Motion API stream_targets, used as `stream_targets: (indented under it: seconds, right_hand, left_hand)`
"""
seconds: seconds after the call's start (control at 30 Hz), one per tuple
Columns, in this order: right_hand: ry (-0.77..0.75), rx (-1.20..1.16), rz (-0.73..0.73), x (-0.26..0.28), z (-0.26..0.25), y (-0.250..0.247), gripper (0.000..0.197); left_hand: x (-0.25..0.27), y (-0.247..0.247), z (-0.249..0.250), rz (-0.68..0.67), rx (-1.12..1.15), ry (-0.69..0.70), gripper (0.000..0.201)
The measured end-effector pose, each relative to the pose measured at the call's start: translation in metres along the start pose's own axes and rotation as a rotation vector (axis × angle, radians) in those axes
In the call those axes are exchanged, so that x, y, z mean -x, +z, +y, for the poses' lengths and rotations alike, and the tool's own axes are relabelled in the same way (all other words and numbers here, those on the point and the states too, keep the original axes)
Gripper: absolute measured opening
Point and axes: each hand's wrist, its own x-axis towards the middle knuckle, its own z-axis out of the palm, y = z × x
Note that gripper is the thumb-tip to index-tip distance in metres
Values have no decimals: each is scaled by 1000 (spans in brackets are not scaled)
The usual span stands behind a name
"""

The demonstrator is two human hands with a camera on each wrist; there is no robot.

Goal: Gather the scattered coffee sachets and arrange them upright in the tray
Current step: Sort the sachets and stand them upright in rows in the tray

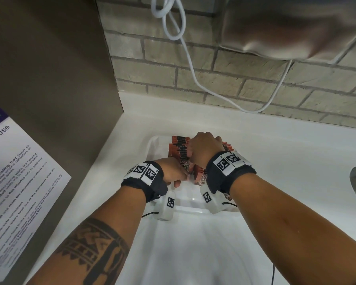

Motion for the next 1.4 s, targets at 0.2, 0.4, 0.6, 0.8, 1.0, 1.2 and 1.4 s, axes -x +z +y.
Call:
stream_targets:
  seconds: [0.2,0.4,0.6,0.8,1.0,1.2,1.4]
  right_hand:
    - [2,-46,33,2,1,2,24]
    - [-4,-59,41,4,1,1,27]
    - [-6,-106,38,7,5,-9,22]
    - [11,-123,55,13,12,-17,13]
    - [19,-108,43,19,14,-13,15]
    - [11,-93,46,22,9,-7,23]
    - [-2,-97,47,23,8,-7,26]
  left_hand:
    - [0,0,-1,5,-3,10,32]
    - [2,0,1,6,8,14,31]
    - [6,-1,2,9,30,11,30]
    - [8,0,3,-9,33,10,26]
    - [6,2,3,15,49,-10,32]
    - [10,3,6,33,46,-16,32]
    - [13,3,6,33,32,-9,31]
